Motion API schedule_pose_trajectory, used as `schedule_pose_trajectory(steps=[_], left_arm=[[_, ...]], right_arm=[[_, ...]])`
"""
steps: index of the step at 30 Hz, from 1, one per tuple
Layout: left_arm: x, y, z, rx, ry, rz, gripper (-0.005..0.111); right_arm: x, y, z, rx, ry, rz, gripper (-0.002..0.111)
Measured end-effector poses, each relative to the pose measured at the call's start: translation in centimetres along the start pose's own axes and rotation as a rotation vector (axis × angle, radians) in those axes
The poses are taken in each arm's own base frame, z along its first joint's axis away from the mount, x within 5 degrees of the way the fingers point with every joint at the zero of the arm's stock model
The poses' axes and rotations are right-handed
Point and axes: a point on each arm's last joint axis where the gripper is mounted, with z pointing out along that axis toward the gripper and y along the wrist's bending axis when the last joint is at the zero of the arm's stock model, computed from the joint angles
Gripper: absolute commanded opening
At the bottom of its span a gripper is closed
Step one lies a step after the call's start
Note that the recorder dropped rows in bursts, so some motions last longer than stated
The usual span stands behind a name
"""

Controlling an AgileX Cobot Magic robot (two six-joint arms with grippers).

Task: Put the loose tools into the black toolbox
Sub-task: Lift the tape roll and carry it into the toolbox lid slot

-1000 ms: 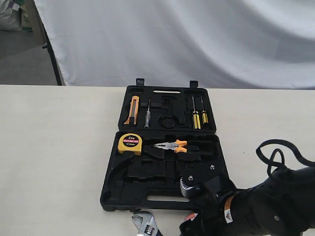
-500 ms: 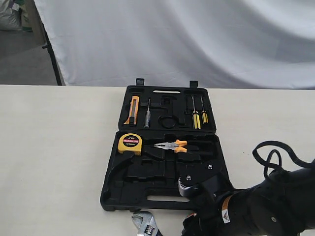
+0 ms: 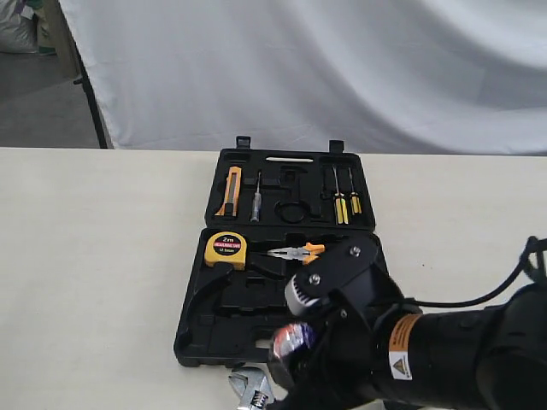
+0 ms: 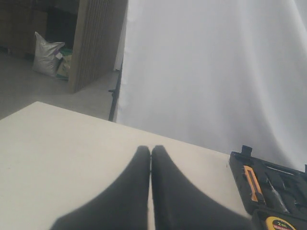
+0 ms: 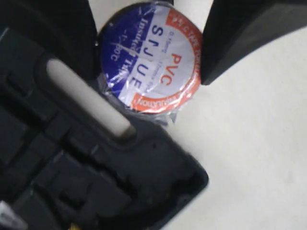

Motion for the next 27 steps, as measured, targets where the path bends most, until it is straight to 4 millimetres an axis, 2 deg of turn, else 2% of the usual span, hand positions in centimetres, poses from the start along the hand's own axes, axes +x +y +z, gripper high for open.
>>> schedule_pose_trajectory(steps=[5,7,10,14,18,21,27], left_arm=[[0.0,0.0,0.0,0.000,0.000,0.000,0.001],[0.0,0.0,0.0,0.000,0.000,0.000,0.001],[0.0,0.0,0.0,0.000,0.000,0.000,0.001],[0.0,0.0,0.0,0.000,0.000,0.000,0.001],[0.0,0.0,0.0,0.000,0.000,0.000,0.001],[0.0,0.0,0.0,0.000,0.000,0.000,0.001],[0.0,0.0,0.0,0.000,0.000,0.000,0.001]], right_arm=[[-2.6,0.3,-1.2,-0.018,-0.186,-0.044,0.000],[-3.8,0.2,-1.1,-0.010,-0.199,-0.056,0.000],[-5.4,-1.1,-0.3,0.031,-0.167,-0.032,0.000],[-7.4,-4.7,2.0,0.119,-0.133,0.040,0.000],[-9.1,-9.2,5.3,0.202,-0.106,0.119,0.000],[-10.7,-11.7,7.7,0.237,-0.114,0.151,0.000],[-12.8,-14.0,12.7,0.248,-0.060,0.168,0.000]])
